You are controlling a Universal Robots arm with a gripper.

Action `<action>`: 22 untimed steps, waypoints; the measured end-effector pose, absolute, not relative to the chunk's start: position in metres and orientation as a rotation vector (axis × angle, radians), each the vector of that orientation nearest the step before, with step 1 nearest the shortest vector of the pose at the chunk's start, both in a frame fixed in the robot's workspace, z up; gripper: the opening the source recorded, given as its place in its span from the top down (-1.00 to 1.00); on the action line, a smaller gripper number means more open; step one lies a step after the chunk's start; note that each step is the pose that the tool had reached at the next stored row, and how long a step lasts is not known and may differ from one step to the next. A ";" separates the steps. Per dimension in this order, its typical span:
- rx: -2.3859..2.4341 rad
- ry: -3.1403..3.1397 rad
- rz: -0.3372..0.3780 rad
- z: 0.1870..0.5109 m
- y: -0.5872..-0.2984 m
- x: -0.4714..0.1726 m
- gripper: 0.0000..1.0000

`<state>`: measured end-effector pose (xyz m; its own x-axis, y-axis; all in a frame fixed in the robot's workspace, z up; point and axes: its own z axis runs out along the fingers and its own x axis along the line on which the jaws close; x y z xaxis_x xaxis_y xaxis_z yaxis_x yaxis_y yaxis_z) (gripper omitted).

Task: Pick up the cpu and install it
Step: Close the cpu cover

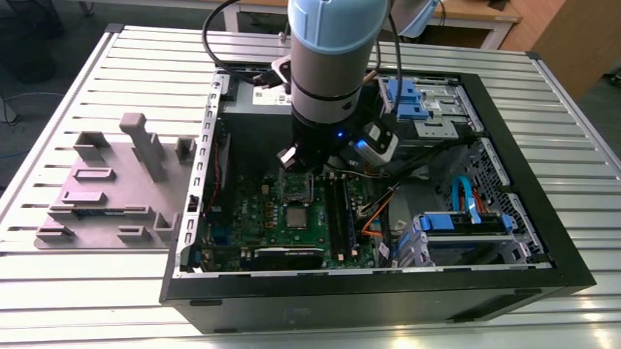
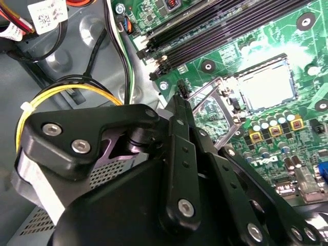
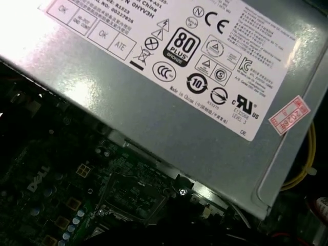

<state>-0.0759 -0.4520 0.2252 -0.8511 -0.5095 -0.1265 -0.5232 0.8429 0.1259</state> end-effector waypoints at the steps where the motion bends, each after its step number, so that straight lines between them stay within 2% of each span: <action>1: -0.823 2.931 0.239 0.226 -0.453 -0.076 0.79; 22: -0.822 2.930 0.243 0.236 -0.486 -0.076 0.79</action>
